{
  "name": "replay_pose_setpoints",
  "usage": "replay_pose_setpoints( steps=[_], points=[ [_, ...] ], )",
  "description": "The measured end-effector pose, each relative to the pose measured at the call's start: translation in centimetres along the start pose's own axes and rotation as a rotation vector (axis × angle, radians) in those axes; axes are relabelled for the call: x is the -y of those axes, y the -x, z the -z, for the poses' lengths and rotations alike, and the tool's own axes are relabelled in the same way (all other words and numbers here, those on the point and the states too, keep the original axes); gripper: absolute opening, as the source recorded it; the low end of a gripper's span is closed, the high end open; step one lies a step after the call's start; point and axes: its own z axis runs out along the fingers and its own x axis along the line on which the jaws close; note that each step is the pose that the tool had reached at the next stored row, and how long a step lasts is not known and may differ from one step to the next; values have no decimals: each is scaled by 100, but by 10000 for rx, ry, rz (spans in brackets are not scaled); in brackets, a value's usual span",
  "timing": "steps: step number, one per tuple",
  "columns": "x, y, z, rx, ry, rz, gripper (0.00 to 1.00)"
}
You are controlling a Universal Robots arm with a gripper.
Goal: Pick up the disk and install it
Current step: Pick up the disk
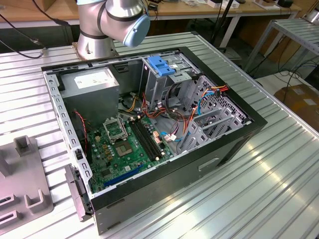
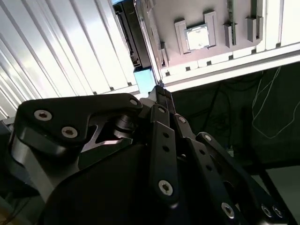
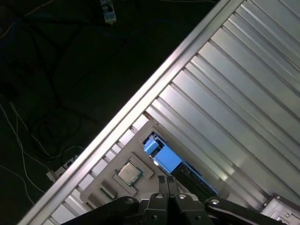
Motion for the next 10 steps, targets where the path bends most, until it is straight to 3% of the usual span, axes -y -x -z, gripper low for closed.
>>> replay_pose_setpoints(
  steps=[7, 10],
  points=[
    [0, 0, -11, -84, -12, 1320, 10],
    [0, 0, -21, -152, -34, 2230, 10]
  ],
)
